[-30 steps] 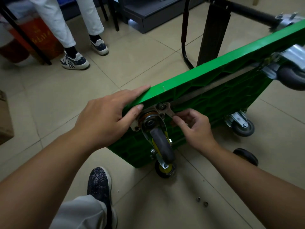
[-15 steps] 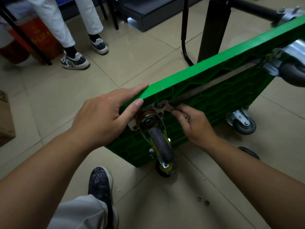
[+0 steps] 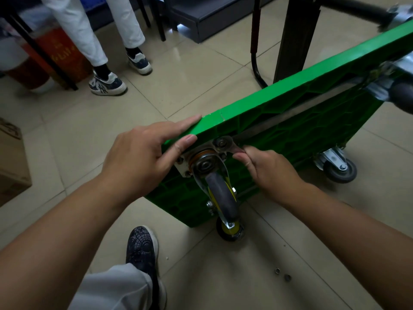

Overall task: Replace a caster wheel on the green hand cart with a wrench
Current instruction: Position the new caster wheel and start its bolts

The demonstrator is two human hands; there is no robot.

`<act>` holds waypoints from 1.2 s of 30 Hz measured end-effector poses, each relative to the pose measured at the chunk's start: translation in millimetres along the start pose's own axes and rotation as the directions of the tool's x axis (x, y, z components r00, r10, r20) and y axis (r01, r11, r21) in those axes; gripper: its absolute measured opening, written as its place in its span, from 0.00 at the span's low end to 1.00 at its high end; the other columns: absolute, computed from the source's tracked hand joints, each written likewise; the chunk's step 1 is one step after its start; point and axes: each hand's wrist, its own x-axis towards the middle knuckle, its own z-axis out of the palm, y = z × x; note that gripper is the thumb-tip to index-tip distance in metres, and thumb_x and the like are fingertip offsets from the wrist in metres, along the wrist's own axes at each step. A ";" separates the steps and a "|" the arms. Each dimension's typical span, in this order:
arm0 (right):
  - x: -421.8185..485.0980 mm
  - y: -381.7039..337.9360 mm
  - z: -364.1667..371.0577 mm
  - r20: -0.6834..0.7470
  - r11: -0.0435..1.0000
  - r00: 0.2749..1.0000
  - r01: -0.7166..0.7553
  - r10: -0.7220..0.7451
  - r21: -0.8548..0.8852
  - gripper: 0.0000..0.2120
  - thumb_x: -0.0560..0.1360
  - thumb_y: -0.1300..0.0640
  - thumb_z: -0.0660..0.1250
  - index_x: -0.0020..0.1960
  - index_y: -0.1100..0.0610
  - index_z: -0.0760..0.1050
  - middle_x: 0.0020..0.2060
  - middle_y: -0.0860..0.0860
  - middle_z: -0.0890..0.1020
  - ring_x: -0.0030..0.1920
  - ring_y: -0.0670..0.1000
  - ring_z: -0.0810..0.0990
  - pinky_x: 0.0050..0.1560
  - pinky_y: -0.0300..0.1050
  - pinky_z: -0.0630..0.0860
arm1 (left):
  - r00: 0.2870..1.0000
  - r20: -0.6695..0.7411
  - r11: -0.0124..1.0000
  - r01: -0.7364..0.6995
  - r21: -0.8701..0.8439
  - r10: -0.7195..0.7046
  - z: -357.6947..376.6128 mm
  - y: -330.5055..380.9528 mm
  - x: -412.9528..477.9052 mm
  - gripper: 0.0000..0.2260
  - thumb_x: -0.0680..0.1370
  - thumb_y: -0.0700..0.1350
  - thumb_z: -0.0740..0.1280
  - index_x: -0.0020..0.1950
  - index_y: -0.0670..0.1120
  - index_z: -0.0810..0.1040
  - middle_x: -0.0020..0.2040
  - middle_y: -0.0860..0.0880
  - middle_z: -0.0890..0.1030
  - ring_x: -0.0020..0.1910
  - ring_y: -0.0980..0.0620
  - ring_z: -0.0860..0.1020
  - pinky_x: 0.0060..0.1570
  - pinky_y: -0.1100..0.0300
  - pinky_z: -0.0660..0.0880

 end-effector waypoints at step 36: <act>50.2 -55.6 -116.7 0.432 0.588 0.895 0.408 -0.108 -0.698 0.21 0.84 0.39 0.47 0.47 0.53 0.67 0.28 0.48 0.62 0.25 0.50 0.59 0.27 0.45 0.56 | 0.997 0.038 0.997 0.074 -0.029 -0.073 -3.6 4.3 3.8 0.19 0.78 0.67 0.58 0.70 0.74 0.68 0.65 0.56 0.82 0.55 0.44 0.82 0.44 0.54 0.74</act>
